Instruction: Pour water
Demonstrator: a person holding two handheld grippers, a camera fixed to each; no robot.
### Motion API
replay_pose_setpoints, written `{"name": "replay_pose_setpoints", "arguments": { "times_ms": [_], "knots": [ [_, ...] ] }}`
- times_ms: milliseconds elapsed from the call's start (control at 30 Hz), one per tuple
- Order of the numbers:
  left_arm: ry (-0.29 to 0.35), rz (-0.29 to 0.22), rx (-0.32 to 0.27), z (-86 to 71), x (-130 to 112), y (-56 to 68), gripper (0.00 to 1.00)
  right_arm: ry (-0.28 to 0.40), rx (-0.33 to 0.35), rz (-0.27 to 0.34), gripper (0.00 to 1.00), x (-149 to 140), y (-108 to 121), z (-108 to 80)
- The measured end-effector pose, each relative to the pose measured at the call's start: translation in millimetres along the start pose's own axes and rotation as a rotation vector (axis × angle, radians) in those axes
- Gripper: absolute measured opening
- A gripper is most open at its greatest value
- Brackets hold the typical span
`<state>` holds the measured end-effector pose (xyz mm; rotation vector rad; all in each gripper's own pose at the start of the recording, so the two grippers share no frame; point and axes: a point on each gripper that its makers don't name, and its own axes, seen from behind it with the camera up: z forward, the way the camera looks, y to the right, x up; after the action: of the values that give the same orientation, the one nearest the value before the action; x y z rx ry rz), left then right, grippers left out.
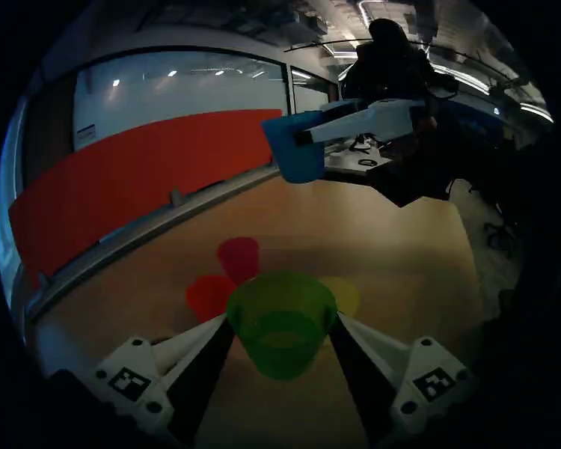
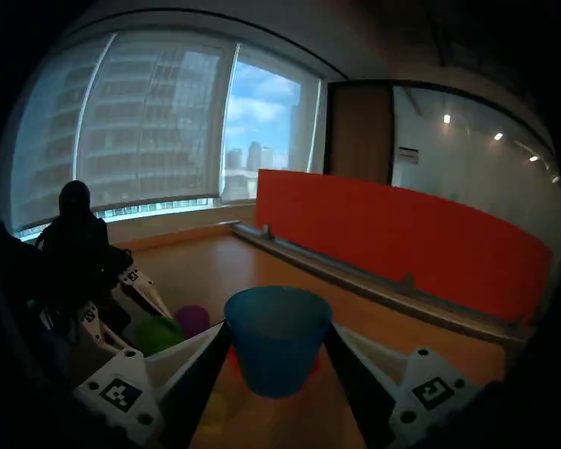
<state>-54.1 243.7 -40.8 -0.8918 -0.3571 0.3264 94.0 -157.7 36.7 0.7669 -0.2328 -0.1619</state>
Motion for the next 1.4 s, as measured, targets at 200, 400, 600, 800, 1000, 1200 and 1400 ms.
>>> {"name": "replay_pose_setpoints", "arguments": {
  "times_ms": [200, 400, 600, 800, 1000, 1200, 1400],
  "knots": [
    [-0.042, 0.004, -0.01, 6.4, -13, 1.9, 0.86, -0.035, -0.009, -0.001, 0.89, -17, 5, 3.1],
    [-0.081, 0.009, -0.025, 9.8, -23, 4.1, 0.85, -0.064, -0.01, 0.009, 0.89, -33, 7, 5.4],
    [-0.116, 0.015, -0.035, 11.0, -33, 3.5, 0.85, -0.087, 0.002, 0.033, 0.9, -47, 5, 7.7],
    [-0.142, 0.014, -0.039, 12.8, -40, 2.3, 0.85, -0.105, -0.002, 0.047, 0.9, -61, 8, 9.7],
    [-0.166, 0.012, -0.045, 14.9, -46, 2.8, 0.85, -0.136, 0.002, 0.055, 0.9, -76, 8, 10.3],
    [-0.191, 0.006, -0.051, 17.4, -53, 3.3, 0.85, -0.178, 0.006, 0.052, 0.9, -95, 7, 12.3],
    [-0.21, -0.002, -0.056, 19.0, -59, 2.9, 0.85, -0.201, 0.015, 0.05, 0.9, -107, 3, 15.3]
  ]
}}
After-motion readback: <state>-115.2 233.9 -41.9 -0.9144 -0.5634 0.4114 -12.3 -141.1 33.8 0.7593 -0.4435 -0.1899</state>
